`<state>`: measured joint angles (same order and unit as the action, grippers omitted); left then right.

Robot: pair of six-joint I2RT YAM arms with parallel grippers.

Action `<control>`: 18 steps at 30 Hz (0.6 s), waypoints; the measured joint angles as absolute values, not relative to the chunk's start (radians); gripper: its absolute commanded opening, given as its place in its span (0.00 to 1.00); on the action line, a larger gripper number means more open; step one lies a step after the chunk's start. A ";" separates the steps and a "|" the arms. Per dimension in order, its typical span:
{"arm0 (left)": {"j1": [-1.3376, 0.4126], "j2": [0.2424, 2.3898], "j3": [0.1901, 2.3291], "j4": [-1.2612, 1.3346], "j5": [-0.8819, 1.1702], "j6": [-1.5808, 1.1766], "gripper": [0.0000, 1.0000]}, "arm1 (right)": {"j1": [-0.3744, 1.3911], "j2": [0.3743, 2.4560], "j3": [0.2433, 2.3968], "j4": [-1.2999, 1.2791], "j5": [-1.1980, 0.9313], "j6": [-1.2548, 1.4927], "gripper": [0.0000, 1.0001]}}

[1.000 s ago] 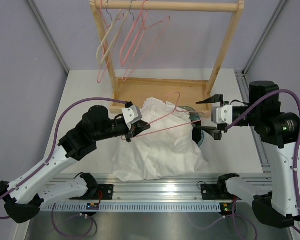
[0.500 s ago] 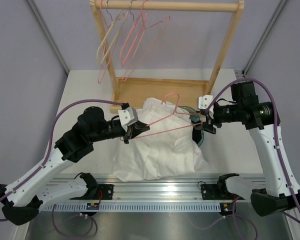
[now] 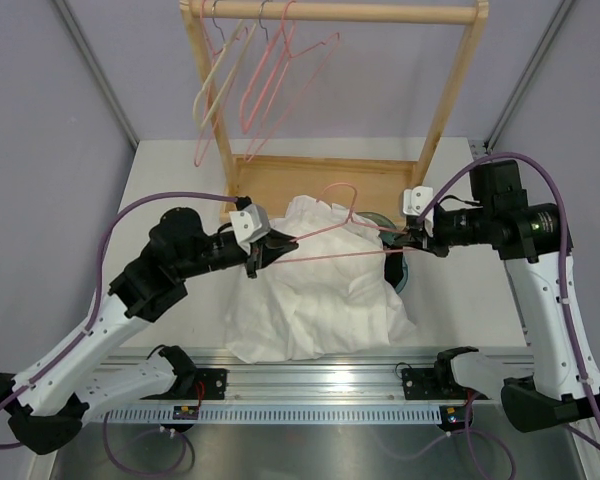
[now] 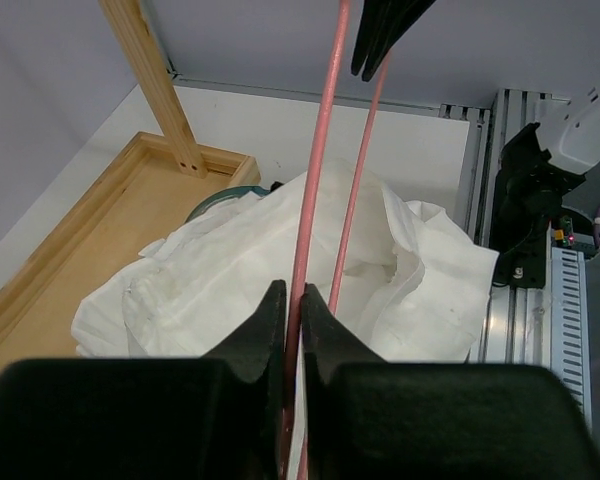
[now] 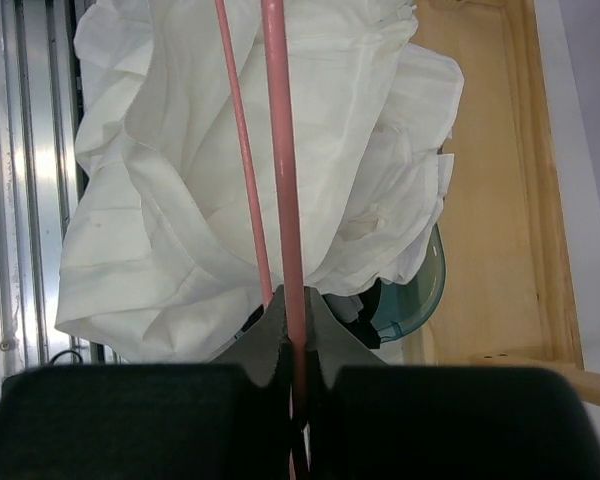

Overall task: Remove the skirt from the hanger
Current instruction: Place the hanger at the clothesline.

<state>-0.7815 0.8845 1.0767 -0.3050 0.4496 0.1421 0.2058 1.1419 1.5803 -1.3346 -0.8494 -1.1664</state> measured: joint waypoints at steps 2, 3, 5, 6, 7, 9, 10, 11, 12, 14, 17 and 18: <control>-0.770 0.903 1.084 -0.288 0.441 0.144 0.59 | 0.204 1.127 1.581 -1.335 -0.826 -1.132 0.00; -0.757 0.925 1.093 -0.279 0.421 0.136 0.71 | 0.204 1.121 1.581 -1.335 -0.818 -1.116 0.00; -0.740 0.954 1.103 -0.266 0.389 0.127 0.88 | 0.201 1.105 1.583 -1.331 -0.784 -1.065 0.00; -0.735 0.966 1.106 -0.267 0.374 0.125 0.91 | 0.196 1.096 1.583 -1.328 -0.762 -1.044 0.00; -0.733 0.973 1.110 -0.268 0.358 0.120 0.93 | 0.191 1.087 1.583 -1.325 -0.739 -1.021 0.00; -0.733 0.975 1.117 -0.269 0.330 0.120 0.98 | 0.179 1.065 1.571 -1.310 -0.700 -0.986 0.00; -0.733 0.971 1.124 -0.268 0.316 0.121 0.99 | 0.169 1.050 1.561 -1.302 -0.674 -0.964 0.00; -0.733 0.966 1.128 -0.267 0.301 0.123 0.99 | 0.160 1.035 1.550 -1.294 -0.648 -0.941 0.00; -0.733 0.951 1.130 -0.266 0.284 0.126 0.99 | 0.150 1.020 1.536 -1.280 -0.621 -0.921 0.00; -0.733 0.908 1.130 -0.268 0.247 0.132 0.99 | 0.127 0.994 1.511 -1.255 -0.569 -0.865 0.00; -0.733 0.817 1.119 -0.269 0.191 0.138 0.99 | 0.105 0.981 1.488 -1.208 -0.485 -0.767 0.00; -0.733 0.781 1.113 -0.270 0.171 0.138 0.99 | 0.101 0.985 1.487 -1.190 -0.461 -0.733 0.00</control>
<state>-0.7330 0.7815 1.1133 -0.2699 0.1711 0.1375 0.1013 0.9848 1.4868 -1.1896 -0.4610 -0.7326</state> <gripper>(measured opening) 0.985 0.057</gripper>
